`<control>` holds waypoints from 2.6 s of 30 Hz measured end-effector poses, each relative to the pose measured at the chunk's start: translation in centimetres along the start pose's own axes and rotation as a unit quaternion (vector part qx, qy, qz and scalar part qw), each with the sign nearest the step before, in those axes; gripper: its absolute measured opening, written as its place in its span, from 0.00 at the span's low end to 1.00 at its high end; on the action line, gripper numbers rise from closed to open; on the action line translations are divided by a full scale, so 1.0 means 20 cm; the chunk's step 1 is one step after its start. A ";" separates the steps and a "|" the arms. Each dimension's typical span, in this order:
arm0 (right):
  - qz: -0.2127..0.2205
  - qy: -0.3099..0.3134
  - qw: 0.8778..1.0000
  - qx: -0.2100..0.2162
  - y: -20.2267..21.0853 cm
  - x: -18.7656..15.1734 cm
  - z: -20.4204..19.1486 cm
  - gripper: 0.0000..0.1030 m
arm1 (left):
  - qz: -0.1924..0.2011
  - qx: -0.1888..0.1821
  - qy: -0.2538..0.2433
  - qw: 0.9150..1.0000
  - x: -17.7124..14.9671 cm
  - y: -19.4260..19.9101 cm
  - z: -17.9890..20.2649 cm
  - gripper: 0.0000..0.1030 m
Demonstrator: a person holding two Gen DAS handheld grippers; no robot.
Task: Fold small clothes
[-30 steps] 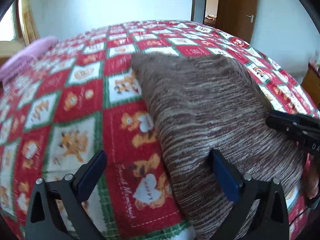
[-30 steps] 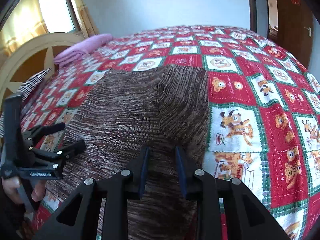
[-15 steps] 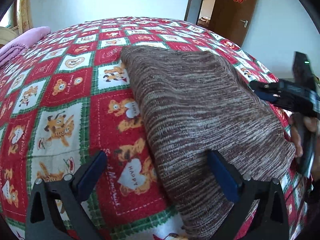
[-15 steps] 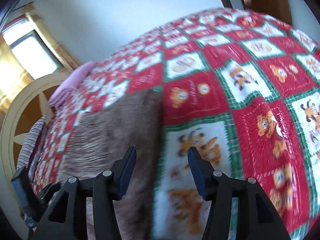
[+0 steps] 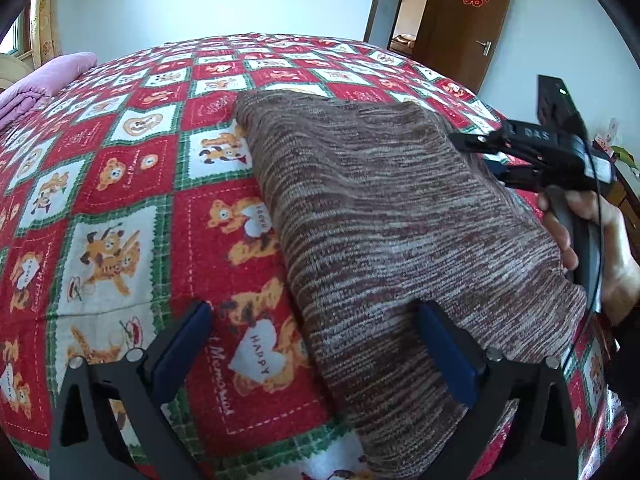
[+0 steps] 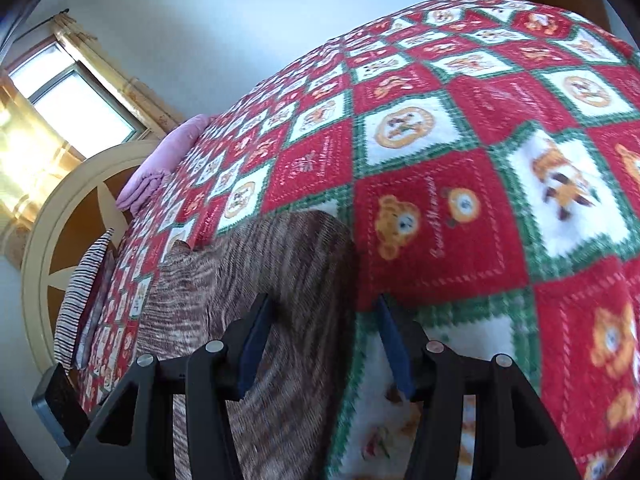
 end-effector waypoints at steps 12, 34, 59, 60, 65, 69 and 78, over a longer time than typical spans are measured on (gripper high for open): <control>-0.015 -0.060 0.993 0.099 -0.05 0.03 0.07 0.29 | 0.002 -0.018 -0.013 1.000 0.01 0.00 0.03 1.00; -0.008 0.008 0.998 0.055 -0.10 0.00 -0.03 0.24 | 0.005 -0.060 -0.036 0.998 0.01 0.02 0.11 0.59; 0.050 0.056 0.997 0.032 0.20 -0.09 -0.48 0.14 | 0.006 -0.011 -0.058 0.998 -0.04 0.35 0.08 0.14; 0.049 0.059 0.996 0.035 0.21 -0.11 -0.51 0.14 | 0.009 -0.006 -0.060 0.998 -0.05 0.37 0.07 0.14; 0.041 0.079 0.995 0.043 0.19 -0.20 -0.67 0.14 | 0.014 0.009 -0.052 0.999 -0.12 0.48 -0.01 0.14; 0.035 0.094 0.994 0.052 0.16 -0.27 -0.80 0.14 | 0.020 0.022 -0.049 0.998 -0.19 0.56 -0.07 0.14; 0.025 0.120 0.989 0.086 0.12 -0.37 -1.10 0.14 | 0.036 0.043 -0.024 0.998 -0.31 0.75 -0.23 0.14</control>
Point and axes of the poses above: each gripper's, at about its wrist camera, not at the fingertips, and y roughly against the way its jaws point, z to its right, x to its top, the point moved 5 cm from there along -y, roughly the way its jaws point, and after that the axes turned 1 degree about -z, right-handed, at the moved point
